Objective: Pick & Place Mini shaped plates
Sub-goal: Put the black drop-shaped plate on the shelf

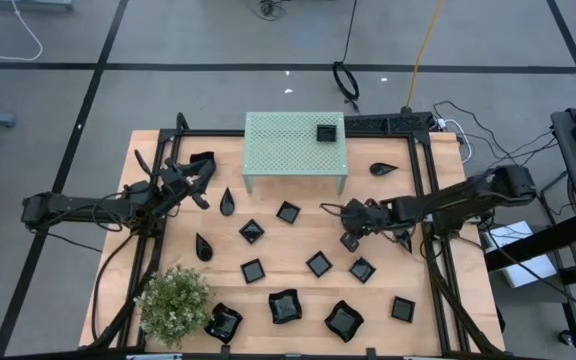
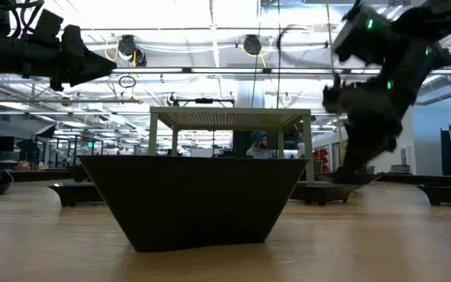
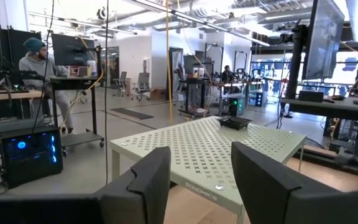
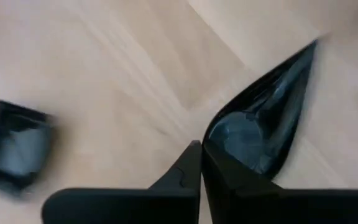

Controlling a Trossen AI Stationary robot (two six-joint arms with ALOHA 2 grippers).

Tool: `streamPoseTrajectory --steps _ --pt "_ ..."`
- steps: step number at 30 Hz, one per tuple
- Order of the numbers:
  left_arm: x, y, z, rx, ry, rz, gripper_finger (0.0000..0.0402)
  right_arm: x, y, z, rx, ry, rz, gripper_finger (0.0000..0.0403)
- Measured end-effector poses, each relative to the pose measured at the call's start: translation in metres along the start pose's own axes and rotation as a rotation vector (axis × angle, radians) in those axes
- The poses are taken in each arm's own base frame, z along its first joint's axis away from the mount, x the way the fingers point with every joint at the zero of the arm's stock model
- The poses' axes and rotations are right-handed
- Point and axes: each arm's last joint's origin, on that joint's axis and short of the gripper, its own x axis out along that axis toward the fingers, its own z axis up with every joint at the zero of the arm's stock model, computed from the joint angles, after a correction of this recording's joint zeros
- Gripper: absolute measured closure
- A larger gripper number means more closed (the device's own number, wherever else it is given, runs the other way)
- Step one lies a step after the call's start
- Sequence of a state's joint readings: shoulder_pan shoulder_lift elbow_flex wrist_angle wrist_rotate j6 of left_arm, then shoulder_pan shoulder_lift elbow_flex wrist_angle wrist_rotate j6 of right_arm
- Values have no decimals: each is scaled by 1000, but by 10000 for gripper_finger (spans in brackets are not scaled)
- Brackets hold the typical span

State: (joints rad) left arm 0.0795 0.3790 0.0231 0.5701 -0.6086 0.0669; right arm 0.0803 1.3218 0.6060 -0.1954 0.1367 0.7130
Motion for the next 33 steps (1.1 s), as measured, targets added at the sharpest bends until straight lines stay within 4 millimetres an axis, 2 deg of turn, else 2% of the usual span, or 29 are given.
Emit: streamPoseTrajectory --steps 4,14,17,20,25,31,33 --pt "0 0 0 0 0 0 229 -27 2 5 -31 -54 96 403" --pt "0 0 0 0 0 0 229 -98 12 28 -113 -321 323 403" --pt "0 0 0 0 -1 0 229 -114 15 37 -177 -403 324 403" --pt "0 0 0 -1 0 0 229 -124 16 51 -269 -512 222 403" --pt "0 0 0 0 0 0 229 -115 13 85 -410 -557 42 403" --pt "0 0 0 0 0 0 229 -81 8 137 -546 -486 -38 403" --pt "0 0 0 0 0 0 229 -76 7 159 -584 -494 -64 403"
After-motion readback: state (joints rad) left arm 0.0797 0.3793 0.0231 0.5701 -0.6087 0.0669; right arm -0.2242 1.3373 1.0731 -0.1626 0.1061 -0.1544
